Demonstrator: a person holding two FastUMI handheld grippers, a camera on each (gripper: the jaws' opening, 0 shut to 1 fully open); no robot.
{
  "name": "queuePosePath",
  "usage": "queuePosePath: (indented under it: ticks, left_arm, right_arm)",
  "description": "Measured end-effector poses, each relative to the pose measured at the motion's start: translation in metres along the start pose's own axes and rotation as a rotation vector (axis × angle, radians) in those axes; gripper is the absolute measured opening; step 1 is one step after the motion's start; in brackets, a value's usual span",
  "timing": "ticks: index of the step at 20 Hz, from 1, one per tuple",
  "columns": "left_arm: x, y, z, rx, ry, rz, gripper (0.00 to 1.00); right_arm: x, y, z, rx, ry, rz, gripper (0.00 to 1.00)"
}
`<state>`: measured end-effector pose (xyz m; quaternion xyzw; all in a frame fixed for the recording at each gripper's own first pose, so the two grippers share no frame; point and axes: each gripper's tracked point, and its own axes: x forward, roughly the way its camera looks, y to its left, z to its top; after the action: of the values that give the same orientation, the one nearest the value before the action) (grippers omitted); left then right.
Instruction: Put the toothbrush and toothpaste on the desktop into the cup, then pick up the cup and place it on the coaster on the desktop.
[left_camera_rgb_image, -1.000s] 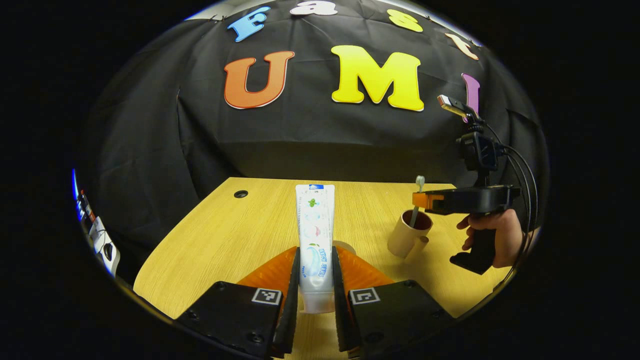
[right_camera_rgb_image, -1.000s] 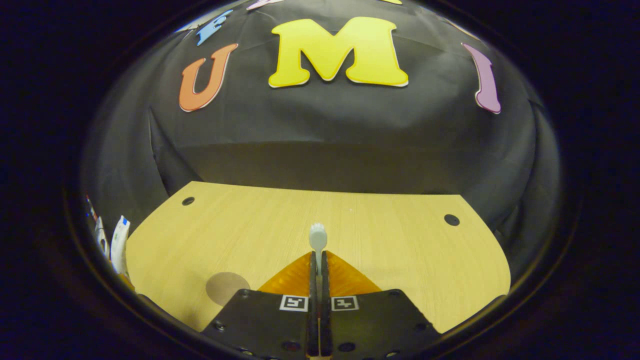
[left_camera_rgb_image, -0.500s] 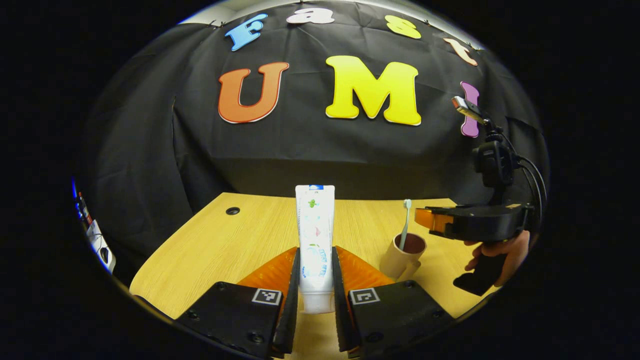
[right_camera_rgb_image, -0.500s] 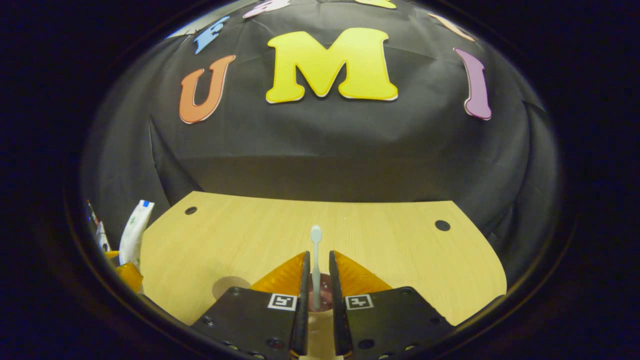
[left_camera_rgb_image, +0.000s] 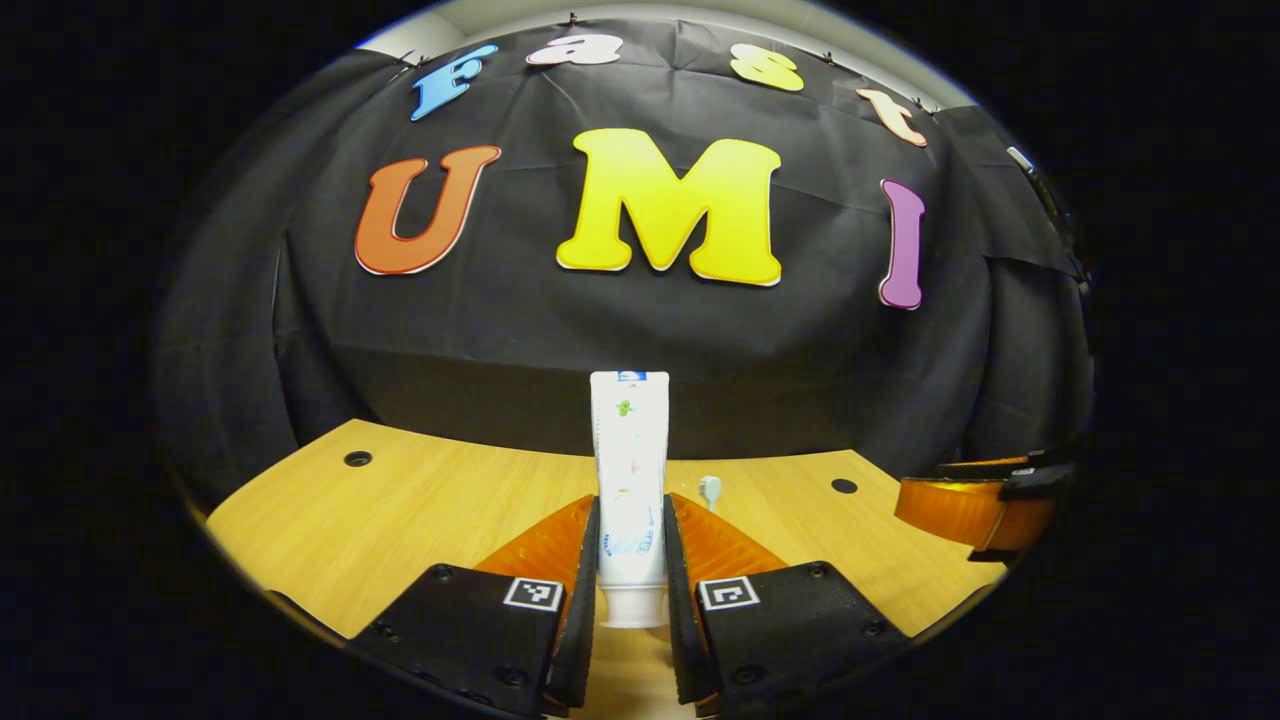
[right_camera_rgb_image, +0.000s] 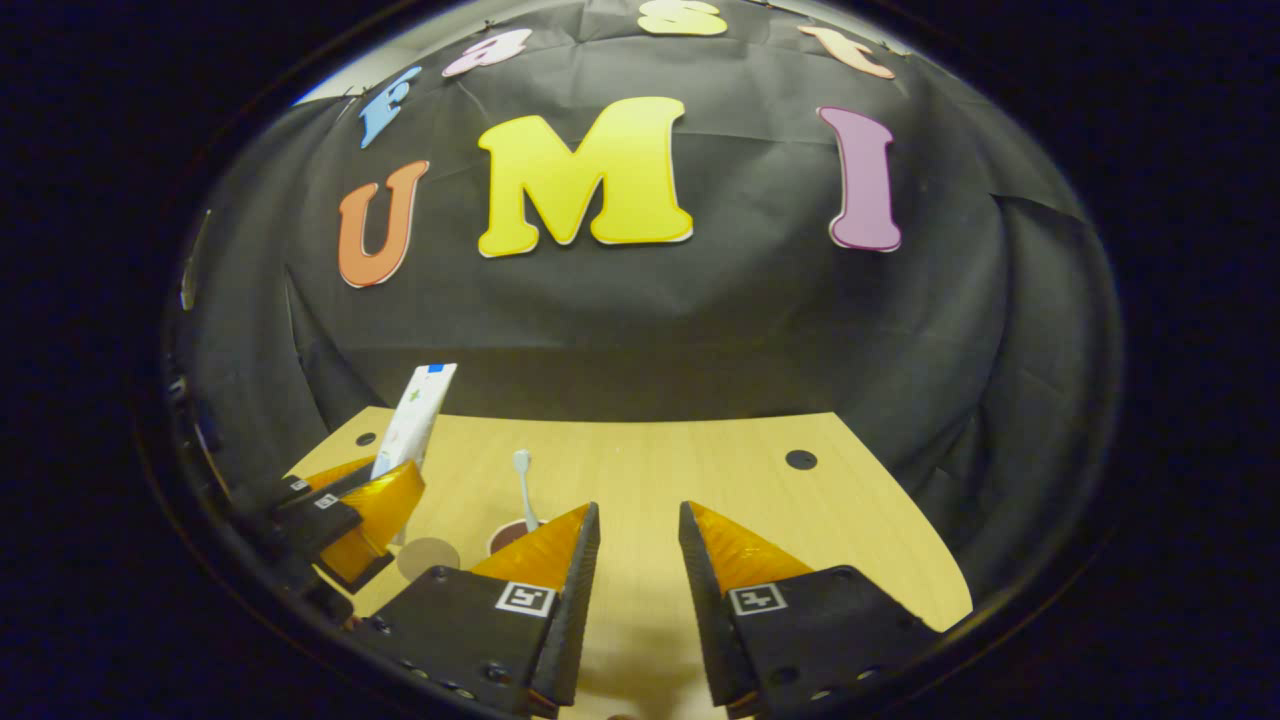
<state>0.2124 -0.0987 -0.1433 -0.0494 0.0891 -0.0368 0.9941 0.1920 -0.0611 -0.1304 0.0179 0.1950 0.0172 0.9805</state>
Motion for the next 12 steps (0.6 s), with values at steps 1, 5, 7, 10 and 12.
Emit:
queuePosePath:
  ticks: [1, 5, 7, 10, 12]
  left_arm:
    - [0.007, -0.008, 0.000, 0.005, -0.014, -0.001, 0.35]
    - [0.031, -0.028, 0.005, 0.034, -0.094, 0.004, 0.35]
    - [0.045, -0.034, -0.002, 0.047, -0.117, 0.012, 0.35]
    - [0.058, -0.035, -0.021, 0.077, -0.115, 0.028, 0.36]
    - [0.061, -0.036, -0.035, 0.079, -0.096, 0.030, 0.36]
  right_arm:
    - [-0.002, -0.010, -0.002, 0.010, 0.002, -0.003, 0.49]
    - [-0.004, -0.046, -0.013, 0.025, 0.014, -0.029, 0.55]
    - [-0.003, -0.060, -0.021, 0.022, 0.027, -0.032, 0.53]
    - [-0.005, -0.073, -0.033, 0.009, 0.043, -0.035, 0.53]
    - [-0.005, -0.077, -0.039, 0.024, 0.048, -0.035, 0.56]
